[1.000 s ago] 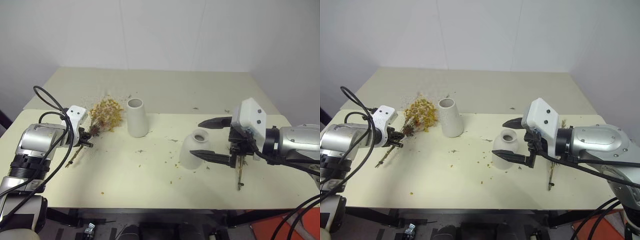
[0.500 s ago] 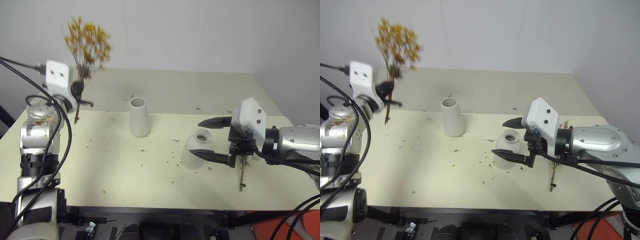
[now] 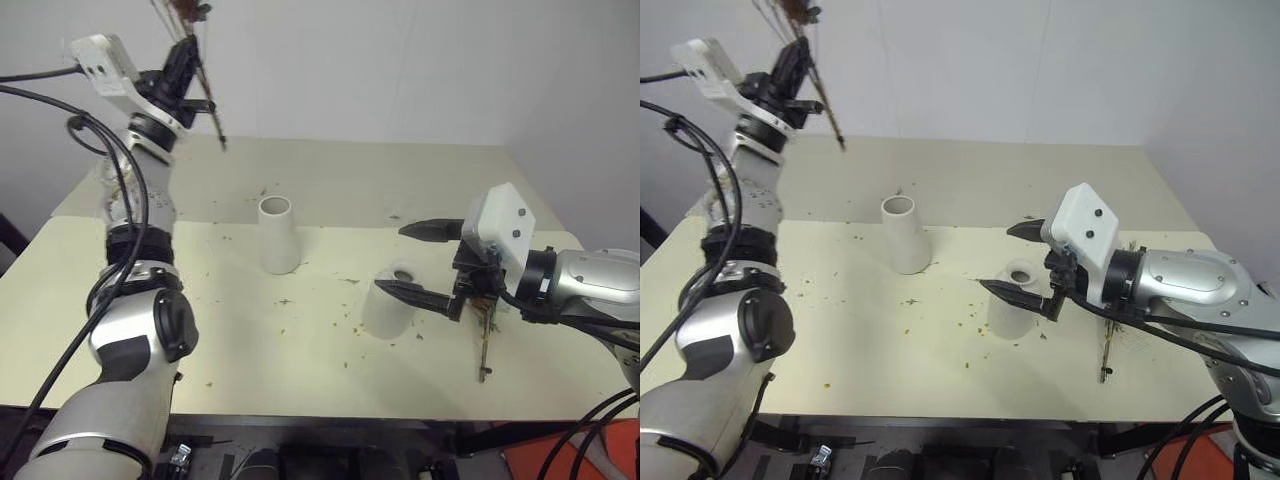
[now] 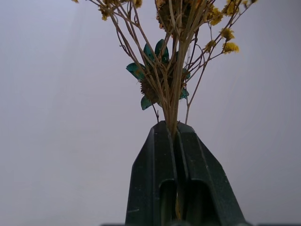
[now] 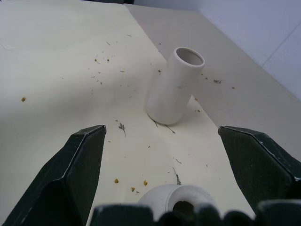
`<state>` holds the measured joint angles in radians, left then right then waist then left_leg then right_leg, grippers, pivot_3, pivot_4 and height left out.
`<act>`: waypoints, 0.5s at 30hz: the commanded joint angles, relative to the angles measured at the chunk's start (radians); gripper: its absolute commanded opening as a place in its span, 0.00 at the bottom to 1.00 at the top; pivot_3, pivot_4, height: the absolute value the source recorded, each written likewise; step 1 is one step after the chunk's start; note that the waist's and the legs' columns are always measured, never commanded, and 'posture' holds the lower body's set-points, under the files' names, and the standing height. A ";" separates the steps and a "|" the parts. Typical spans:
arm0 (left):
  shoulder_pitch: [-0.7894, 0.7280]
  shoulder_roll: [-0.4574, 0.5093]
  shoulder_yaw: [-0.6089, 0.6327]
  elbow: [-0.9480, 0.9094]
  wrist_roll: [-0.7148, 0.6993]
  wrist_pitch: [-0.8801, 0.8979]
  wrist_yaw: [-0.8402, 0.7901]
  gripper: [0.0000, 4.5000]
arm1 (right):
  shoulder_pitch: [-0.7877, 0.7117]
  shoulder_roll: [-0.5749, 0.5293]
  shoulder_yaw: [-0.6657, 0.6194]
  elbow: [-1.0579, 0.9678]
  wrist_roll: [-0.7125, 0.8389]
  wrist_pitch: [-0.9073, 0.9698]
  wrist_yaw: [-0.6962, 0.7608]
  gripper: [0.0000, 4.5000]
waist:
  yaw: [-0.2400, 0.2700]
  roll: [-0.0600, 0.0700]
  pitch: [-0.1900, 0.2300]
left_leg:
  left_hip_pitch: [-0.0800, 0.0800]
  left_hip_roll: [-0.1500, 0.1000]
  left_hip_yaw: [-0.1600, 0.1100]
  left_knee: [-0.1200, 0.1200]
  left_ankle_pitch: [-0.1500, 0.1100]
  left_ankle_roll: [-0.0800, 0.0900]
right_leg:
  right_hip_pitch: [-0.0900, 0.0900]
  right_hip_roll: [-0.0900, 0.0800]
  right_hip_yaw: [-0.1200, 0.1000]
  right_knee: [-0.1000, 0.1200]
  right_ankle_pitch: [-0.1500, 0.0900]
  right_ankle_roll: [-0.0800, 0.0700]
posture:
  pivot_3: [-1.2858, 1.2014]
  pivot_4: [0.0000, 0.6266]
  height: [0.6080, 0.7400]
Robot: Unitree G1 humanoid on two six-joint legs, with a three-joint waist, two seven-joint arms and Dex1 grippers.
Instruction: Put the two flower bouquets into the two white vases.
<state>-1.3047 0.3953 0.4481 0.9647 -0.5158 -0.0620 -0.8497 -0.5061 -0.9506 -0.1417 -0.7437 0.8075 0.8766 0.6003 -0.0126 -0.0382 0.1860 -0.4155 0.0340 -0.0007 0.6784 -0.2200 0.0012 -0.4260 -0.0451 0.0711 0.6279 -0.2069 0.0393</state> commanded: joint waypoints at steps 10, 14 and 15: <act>-0.055 -0.016 0.063 0.234 -0.058 -0.034 -0.377 0.01 | 0.020 0.005 -0.079 -0.083 0.051 0.054 -0.121 1.00 | -0.005 0.000 0.000 | 0.000 0.000 -0.001 0.000 0.000 0.000 | -0.001 0.001 0.000 0.002 0.000 0.001 | 0.52 0.24 1.00; -0.056 -0.006 0.068 0.269 -0.036 -0.028 -0.389 0.01 | 0.036 -0.003 -0.096 -0.096 0.064 0.062 -0.138 1.00 | -0.003 0.000 0.000 | 0.000 0.000 -0.001 0.000 0.000 0.000 | -0.001 0.001 0.000 0.001 0.000 0.001 | 0.52 0.24 1.00; -0.055 -0.004 0.068 0.275 -0.031 -0.025 -0.393 0.01 | 0.041 -0.005 -0.100 -0.099 0.066 0.063 -0.141 1.00 | -0.003 0.000 0.000 | 0.000 0.000 -0.001 0.000 0.000 0.000 | -0.001 0.001 0.000 0.001 0.000 0.001 | 0.52 0.24 1.00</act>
<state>-1.3241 0.3758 0.5108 1.2364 -0.5511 -0.0865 -1.2288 -0.4632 -0.9421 -0.1937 -0.8172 0.8592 0.9329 0.4739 -0.0155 -0.0382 0.1860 -0.4154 0.0343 -0.0016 0.6784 -0.2199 0.0013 -0.4268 -0.0446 0.0712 0.6293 -0.2073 0.0398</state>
